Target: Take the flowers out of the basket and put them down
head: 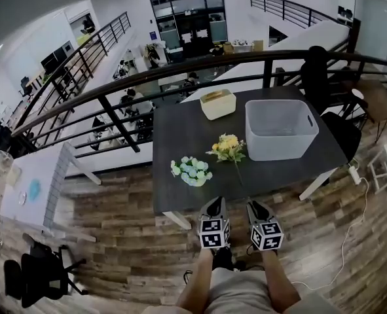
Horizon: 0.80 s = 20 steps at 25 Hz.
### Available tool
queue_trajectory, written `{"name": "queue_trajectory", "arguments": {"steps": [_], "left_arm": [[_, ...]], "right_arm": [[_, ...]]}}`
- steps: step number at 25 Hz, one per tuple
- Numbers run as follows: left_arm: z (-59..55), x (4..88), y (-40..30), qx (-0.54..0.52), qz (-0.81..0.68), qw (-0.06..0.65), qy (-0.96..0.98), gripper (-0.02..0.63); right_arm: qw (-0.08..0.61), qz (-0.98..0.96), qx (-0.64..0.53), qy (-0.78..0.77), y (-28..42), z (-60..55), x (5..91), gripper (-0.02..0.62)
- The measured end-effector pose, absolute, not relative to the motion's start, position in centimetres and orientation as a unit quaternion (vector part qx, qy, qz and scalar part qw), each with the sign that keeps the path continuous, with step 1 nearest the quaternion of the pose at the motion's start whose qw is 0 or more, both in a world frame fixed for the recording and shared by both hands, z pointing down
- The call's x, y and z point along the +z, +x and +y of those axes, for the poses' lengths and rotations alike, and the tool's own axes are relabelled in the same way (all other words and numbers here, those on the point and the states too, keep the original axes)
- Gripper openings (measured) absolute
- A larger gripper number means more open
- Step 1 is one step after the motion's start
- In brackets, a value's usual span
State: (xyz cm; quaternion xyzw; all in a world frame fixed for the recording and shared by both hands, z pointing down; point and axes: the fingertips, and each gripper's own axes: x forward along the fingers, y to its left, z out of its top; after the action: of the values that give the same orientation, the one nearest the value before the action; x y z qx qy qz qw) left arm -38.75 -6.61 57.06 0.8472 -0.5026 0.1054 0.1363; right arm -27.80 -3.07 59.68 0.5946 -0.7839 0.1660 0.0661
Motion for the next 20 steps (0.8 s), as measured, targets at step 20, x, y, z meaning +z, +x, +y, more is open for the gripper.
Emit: {"name": "queue_trajectory", "arguments": {"steps": [20], "left_arm": [[-4.2,57.6,-31.5,0.127,-0.506,0.121,0.845,0.015]], "right_arm": [[0.033,-0.735,0.256,0.627,-24.0,4.2,62.4,0.018]]}}
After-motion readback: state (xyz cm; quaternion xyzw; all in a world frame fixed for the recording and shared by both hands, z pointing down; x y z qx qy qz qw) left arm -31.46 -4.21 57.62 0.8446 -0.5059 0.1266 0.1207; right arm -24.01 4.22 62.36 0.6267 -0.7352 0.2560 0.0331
